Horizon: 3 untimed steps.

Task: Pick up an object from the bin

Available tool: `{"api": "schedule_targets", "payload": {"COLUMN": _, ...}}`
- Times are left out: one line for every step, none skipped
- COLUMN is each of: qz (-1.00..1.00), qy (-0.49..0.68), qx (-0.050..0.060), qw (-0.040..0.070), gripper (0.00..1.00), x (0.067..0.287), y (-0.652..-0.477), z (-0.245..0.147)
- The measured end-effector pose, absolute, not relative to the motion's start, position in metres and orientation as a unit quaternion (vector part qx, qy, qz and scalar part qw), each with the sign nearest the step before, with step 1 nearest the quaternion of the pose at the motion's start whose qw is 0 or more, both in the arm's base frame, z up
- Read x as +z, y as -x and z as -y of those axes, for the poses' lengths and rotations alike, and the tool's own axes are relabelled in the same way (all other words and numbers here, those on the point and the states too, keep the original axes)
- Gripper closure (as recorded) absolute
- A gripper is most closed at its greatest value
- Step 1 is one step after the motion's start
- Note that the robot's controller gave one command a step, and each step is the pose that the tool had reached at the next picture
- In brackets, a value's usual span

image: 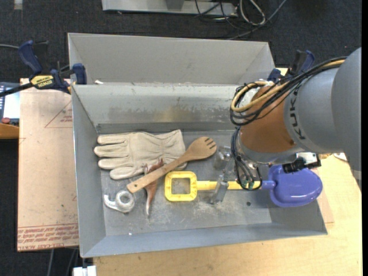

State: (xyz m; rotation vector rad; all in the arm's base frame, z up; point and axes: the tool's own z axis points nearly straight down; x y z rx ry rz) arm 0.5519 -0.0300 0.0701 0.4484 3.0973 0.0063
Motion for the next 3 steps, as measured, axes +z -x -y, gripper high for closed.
{"api": "schedule_targets", "payload": {"qz": -0.994, "qy": -0.106, "qx": 0.003, "qw": 0.001, "gripper": 1.00, "x": 0.0718, "y": -0.5545, "z": 0.0374}}
{"api": "schedule_targets", "payload": {"qz": -0.994, "qy": -0.105, "qx": 0.003, "qw": 0.001, "gripper": 1.00, "x": 0.0718, "y": -0.5546, "z": 0.0374}}
{"api": "schedule_targets", "payload": {"qz": -0.994, "qy": -0.105, "qx": 0.003, "qw": 0.001, "gripper": 1.00, "x": 0.0767, "y": -0.5544, "z": 0.0373}}
